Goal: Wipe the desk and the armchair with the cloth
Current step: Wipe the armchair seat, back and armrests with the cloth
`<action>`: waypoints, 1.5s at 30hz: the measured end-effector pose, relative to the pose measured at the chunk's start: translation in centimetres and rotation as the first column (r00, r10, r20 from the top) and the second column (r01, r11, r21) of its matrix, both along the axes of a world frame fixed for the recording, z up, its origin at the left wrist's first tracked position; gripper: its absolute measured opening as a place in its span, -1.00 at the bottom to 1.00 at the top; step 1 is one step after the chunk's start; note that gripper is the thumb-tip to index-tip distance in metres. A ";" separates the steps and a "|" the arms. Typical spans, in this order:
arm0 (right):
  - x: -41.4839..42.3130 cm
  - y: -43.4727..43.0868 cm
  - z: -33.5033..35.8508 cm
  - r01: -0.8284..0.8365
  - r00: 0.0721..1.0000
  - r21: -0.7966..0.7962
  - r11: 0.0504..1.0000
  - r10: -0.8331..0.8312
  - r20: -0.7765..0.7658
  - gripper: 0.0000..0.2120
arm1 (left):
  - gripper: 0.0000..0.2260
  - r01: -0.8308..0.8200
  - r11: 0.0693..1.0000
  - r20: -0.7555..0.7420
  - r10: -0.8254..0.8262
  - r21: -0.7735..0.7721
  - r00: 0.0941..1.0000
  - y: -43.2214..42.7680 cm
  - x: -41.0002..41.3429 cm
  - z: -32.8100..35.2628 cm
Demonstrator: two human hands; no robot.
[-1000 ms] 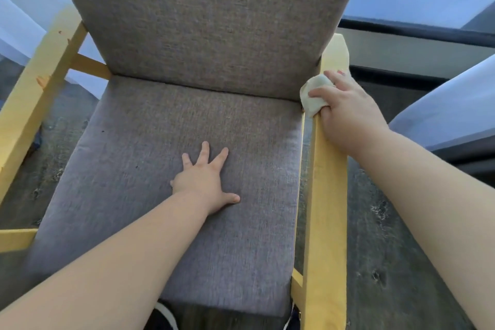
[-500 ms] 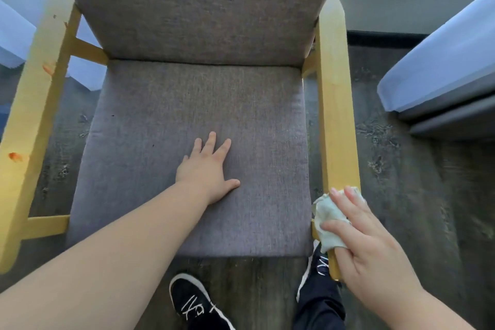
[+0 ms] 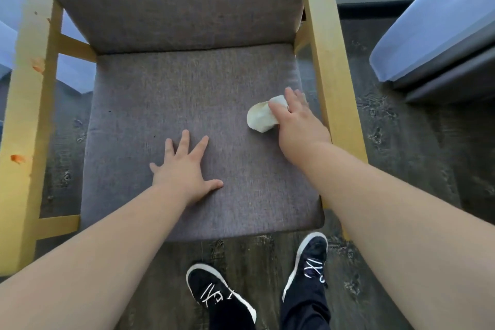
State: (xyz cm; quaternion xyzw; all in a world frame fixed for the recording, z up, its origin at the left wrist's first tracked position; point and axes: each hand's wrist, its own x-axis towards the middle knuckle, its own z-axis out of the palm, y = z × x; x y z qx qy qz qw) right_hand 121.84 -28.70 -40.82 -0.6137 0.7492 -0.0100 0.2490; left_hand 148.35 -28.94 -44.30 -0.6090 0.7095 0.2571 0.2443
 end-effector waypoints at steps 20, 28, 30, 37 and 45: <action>3.2 15.9 -0.3 -0.051 0.999 0.356 0.933 0.052 0.007 -0.46 | -0.06 -0.111 0.986 -0.021 0.114 0.121 0.993 3.7 1.2 1.2; 4.8 6.4 1.4 -0.180 0.971 0.332 0.926 0.222 -0.092 -0.54 | -0.23 -0.210 0.961 -0.058 0.223 0.182 0.973 5.9 4.8 5.3; 7.3 2.8 3.0 -0.123 0.992 0.310 0.943 0.104 0.077 -0.64 | -0.30 -0.160 0.980 -0.073 0.169 0.116 0.983 5.6 6.2 6.8; 21.2 -12.3 10.7 0.128 0.827 0.050 0.990 -0.135 0.546 -0.79 | -0.58 -0.204 0.864 -0.384 0.014 -0.460 0.923 1.3 14.8 14.2; 33.6 -28.4 13.0 -0.089 0.919 -0.433 0.897 0.242 0.310 -0.73 | -0.65 -0.819 0.527 -0.501 0.658 -0.227 0.562 -4.1 26.6 14.9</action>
